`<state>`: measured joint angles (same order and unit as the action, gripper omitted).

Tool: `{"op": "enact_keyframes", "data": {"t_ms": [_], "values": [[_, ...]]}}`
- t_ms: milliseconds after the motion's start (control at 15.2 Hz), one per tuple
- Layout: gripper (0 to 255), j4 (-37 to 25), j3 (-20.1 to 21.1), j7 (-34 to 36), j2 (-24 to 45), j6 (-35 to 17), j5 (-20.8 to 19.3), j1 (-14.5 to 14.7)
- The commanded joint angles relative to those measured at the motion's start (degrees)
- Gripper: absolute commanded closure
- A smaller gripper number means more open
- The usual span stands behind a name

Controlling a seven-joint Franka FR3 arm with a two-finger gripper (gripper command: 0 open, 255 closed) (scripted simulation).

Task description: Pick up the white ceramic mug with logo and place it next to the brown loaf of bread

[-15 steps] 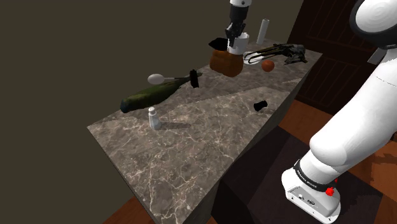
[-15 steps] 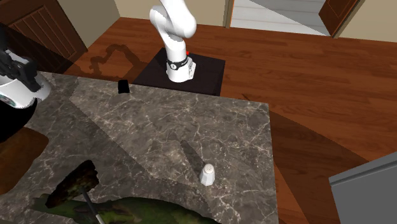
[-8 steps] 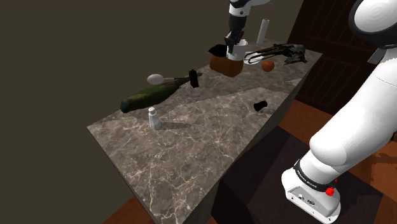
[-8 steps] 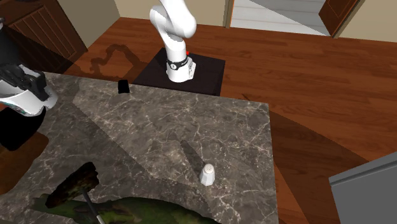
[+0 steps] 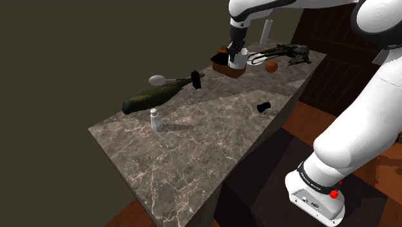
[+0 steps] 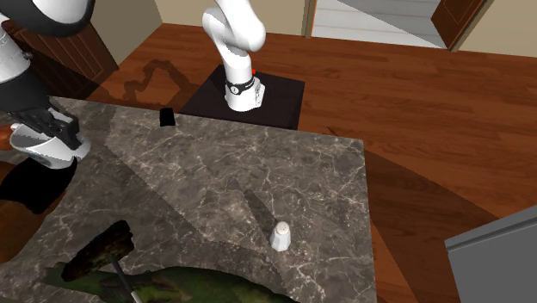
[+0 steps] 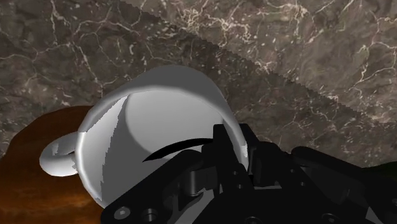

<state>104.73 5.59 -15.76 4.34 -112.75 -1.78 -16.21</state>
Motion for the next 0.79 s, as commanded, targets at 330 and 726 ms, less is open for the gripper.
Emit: {"op": "enact_keyframes", "data": {"t_ms": [330,726], "values": [[255,4.24,-0.02,0.2,0.92,-5.21,-0.18,0.0],[255,7.22,-0.05,0.43,2.3,-9.56,-0.43,0.02]]}}
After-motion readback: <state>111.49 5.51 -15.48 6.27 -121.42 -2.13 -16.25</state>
